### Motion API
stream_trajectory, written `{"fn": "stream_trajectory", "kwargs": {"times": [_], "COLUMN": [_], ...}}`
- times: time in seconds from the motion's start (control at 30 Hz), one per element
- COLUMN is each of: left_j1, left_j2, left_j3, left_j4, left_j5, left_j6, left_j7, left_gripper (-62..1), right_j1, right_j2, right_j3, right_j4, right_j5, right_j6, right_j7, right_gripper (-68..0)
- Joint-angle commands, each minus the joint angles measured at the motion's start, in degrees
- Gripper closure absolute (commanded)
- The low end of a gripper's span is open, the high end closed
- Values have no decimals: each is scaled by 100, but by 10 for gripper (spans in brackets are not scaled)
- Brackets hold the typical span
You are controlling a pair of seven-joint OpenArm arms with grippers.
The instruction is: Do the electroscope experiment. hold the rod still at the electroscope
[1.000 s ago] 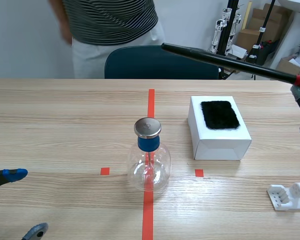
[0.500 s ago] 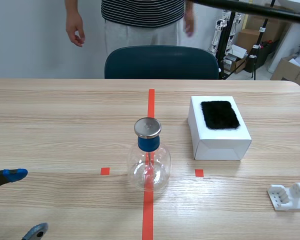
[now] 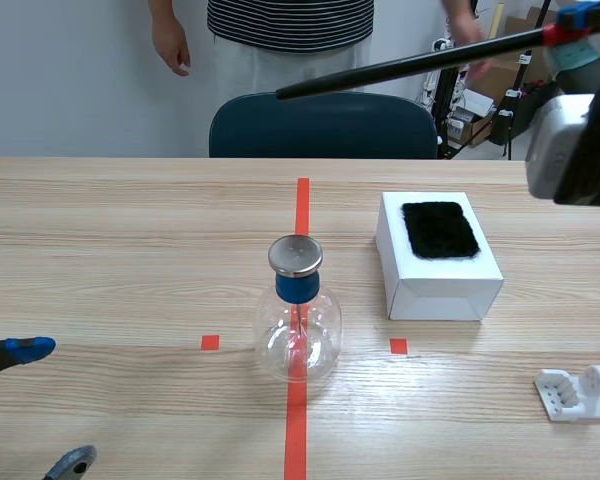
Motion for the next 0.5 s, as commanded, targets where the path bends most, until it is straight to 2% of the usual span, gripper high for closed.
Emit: {"fn": "stream_trajectory", "kwargs": {"times": [0.0, 0.13, 0.47], "left_j1": [-15, -15, -15], "left_j2": [-33, -33, -33], "left_j3": [0, 0, 0], "left_j4": [76, 76, 76], "left_j5": [-74, -74, -74], "left_j6": [-9, -9, -9], "left_j7": [-286, -286, -286], "left_gripper": [-623, -623, -623], "right_j1": [50, 50, 46], "right_j2": [24, -101, -444], "right_j3": [-4, -175, -363], "right_j4": [90, 68, -236], "right_j5": [-146, -708, -1742], "right_j6": [-87, -87, -81], "right_j7": [-35, -223, -216], "right_gripper": [2, 2, 3]}}
